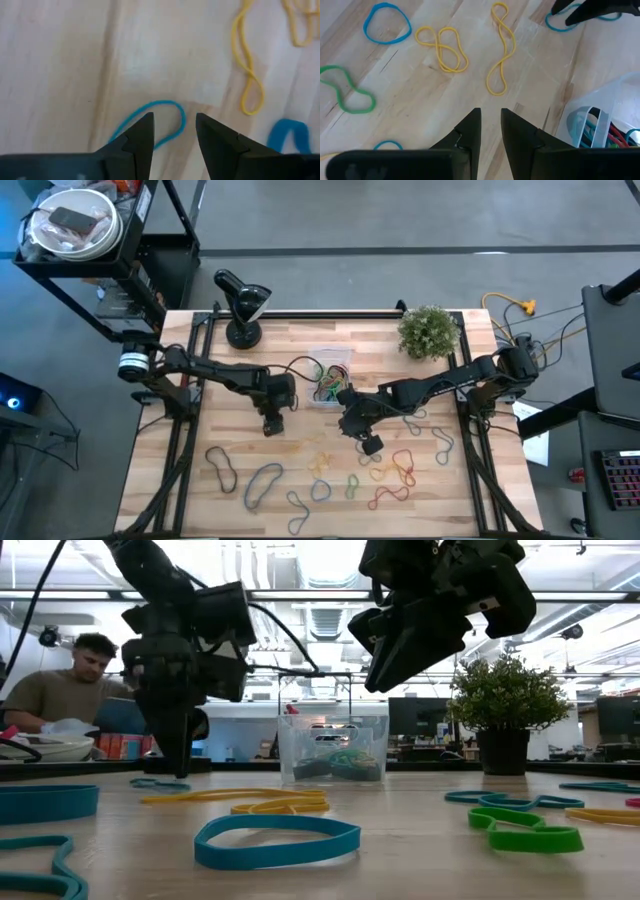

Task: Pick and place rubber bands into bin
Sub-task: Put blue rubberband into the transparent bin

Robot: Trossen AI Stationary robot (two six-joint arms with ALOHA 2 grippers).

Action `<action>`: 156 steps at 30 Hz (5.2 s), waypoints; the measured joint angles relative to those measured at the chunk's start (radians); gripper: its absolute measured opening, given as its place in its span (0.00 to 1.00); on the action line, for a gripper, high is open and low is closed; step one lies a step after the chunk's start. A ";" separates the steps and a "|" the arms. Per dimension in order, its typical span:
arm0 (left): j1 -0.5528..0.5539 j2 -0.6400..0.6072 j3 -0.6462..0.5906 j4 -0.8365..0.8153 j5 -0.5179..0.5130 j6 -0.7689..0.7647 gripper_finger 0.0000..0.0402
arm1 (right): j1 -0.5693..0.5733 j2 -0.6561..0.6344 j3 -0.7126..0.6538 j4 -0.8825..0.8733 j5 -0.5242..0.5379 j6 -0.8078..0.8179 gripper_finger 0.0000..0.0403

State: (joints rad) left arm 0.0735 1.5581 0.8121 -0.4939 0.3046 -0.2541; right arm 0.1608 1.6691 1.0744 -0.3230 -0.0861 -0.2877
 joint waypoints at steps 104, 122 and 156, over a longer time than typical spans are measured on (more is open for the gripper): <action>-0.146 0.068 0.144 -0.303 -0.396 0.074 0.35 | 0.001 0.001 -0.100 -0.089 0.036 0.288 0.17; -0.131 0.064 0.055 -0.196 -0.310 0.075 0.35 | 0.001 0.000 -0.100 -0.082 0.036 0.285 0.17; -0.180 0.064 0.114 -0.188 -0.357 0.061 0.00 | 0.001 0.000 -0.100 -0.082 0.036 0.285 0.17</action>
State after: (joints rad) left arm -0.1062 1.6222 0.9266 -0.6819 -0.0520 -0.1932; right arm 0.1616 1.6691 0.9741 -0.4046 -0.0498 -0.0029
